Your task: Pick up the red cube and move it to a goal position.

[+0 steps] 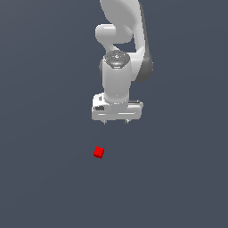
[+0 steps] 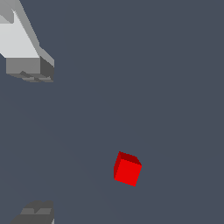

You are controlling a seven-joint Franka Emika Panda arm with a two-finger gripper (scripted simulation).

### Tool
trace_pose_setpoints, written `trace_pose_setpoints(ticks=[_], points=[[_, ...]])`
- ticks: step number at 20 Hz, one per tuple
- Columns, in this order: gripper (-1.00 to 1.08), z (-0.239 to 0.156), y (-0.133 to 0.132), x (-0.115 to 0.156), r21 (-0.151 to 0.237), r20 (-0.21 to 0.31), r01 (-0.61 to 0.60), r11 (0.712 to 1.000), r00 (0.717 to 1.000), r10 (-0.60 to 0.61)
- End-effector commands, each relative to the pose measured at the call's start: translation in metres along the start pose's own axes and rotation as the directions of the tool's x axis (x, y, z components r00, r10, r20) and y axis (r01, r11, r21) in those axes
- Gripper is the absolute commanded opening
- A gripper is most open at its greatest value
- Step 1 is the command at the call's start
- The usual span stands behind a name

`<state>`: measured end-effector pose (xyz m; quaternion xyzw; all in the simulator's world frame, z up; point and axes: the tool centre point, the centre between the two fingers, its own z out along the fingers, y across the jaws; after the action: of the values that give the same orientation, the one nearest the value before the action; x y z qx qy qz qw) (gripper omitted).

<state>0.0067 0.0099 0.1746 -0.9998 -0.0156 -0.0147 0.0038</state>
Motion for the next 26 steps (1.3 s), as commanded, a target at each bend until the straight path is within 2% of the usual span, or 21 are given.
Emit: trace_pose_setpoints(ticks=[1,12,26], points=[[1.0,0.0,0.0,0.0,0.0,0.0,0.0,1.0,1.0,0.0],[1.0,0.025,0.012,0.014,-0.003,0.004,-0.05,0.999,0.999,0.05],[1.0,0.116,0.063,0.057,-0.013,0.019,-0.232,0.973,0.972,0.232]])
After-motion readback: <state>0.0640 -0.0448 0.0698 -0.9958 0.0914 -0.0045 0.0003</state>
